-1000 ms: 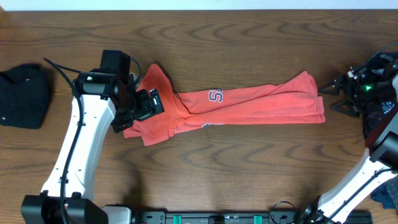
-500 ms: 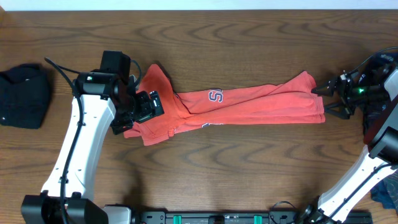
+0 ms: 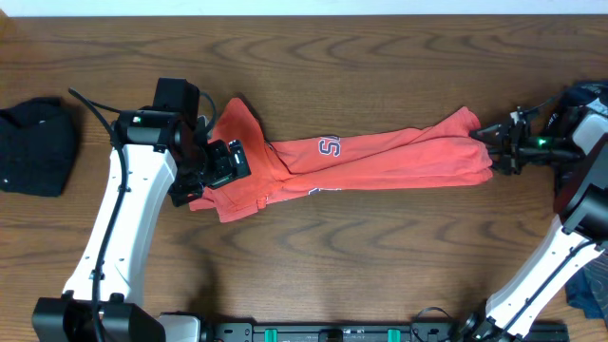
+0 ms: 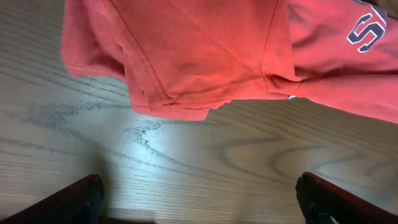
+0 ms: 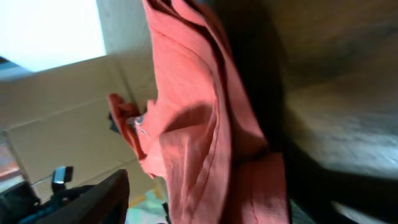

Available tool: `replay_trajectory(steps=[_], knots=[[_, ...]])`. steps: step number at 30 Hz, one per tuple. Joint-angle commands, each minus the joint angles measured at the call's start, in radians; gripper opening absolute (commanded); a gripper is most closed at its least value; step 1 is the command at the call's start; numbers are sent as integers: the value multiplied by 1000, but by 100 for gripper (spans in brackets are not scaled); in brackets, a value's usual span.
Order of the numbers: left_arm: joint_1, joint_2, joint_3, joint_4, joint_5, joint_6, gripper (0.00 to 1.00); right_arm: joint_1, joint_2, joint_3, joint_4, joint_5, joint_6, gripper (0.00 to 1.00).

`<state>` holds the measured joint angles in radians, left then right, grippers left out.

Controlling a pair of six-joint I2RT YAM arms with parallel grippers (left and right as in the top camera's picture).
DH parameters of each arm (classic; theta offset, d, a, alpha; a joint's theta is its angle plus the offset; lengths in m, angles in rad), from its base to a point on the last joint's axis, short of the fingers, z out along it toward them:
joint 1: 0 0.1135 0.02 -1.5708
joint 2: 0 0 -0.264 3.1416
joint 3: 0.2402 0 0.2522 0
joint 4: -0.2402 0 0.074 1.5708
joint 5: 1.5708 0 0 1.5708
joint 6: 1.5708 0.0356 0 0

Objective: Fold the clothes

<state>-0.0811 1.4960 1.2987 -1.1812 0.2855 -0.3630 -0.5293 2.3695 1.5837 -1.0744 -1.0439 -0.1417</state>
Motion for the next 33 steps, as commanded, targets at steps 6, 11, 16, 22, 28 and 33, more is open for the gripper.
replay_trajectory(steps=[6, 11, 16, 22, 28, 33], knots=[[2, -11, 16, -13, 2, 15, 100, 33, 105, -50, 60, 265, -6, 30], [2, -11, 16, -21, 2, 15, 100, 25, 105, -35, 64, 266, 37, 4], [2, -11, 16, -23, 2, 15, 100, 22, 85, 19, 38, 266, 61, 1], [2, -11, 16, -23, 3, 15, 100, 22, 33, 127, -47, 288, 59, 1], [2, -11, 16, -22, 3, 14, 100, 27, -8, 271, -176, 335, 59, 1], [2, -11, 16, -23, 3, 14, 100, 39, -8, 401, -289, 368, 57, 1]])
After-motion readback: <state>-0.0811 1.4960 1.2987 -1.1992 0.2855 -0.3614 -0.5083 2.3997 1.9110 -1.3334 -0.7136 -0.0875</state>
